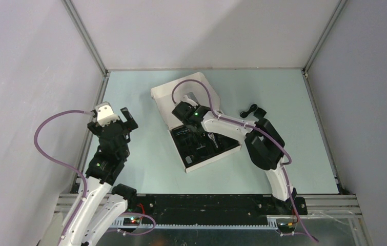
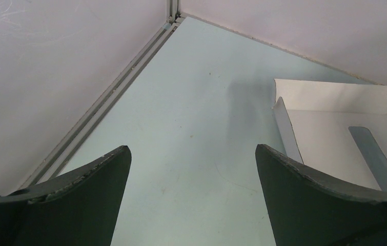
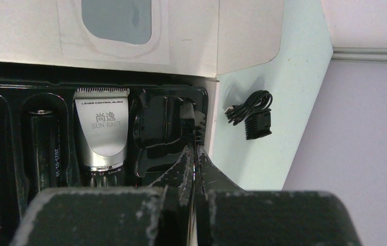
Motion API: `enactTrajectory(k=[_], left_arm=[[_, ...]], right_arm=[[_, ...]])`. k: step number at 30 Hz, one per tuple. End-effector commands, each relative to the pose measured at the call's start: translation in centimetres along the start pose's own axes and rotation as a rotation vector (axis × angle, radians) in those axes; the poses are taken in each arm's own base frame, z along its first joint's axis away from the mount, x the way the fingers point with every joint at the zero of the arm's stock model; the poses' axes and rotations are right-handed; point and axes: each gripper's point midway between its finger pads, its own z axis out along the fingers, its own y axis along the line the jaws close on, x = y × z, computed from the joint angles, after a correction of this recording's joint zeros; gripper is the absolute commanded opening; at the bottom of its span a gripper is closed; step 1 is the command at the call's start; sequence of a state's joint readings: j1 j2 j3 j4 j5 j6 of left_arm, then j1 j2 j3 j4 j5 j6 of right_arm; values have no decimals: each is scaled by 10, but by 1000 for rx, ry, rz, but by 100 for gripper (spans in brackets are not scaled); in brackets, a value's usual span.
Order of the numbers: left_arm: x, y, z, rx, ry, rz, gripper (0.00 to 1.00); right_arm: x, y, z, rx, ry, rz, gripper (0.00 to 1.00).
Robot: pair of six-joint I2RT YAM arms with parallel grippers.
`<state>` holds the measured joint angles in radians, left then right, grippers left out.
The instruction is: Sort the hair-cutting tools
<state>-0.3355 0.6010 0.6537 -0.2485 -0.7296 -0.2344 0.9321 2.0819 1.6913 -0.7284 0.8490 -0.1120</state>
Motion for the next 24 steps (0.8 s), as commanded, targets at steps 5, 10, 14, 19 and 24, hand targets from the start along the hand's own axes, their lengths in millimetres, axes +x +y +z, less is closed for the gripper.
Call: enactTrajectory(k=[5,10,14,19,24], left_arm=[[-10,-1,-1,4,-30,-11,98],[-9,-1,-1,3,-30,-10,98],[-10,0,-1,2,-32,-11,98],[-10,0,-1,2,-33,-11,98],[-11,0,-2,4,-34,-12,98]], right_arm=[[2,-4,5,29,24,35,0],[6,-3,11,33,37,35,0],[10,1,17,48,47,20,0],[13,7,21,73,47,-12,0],[17,19,24,59,55,-45,0]])
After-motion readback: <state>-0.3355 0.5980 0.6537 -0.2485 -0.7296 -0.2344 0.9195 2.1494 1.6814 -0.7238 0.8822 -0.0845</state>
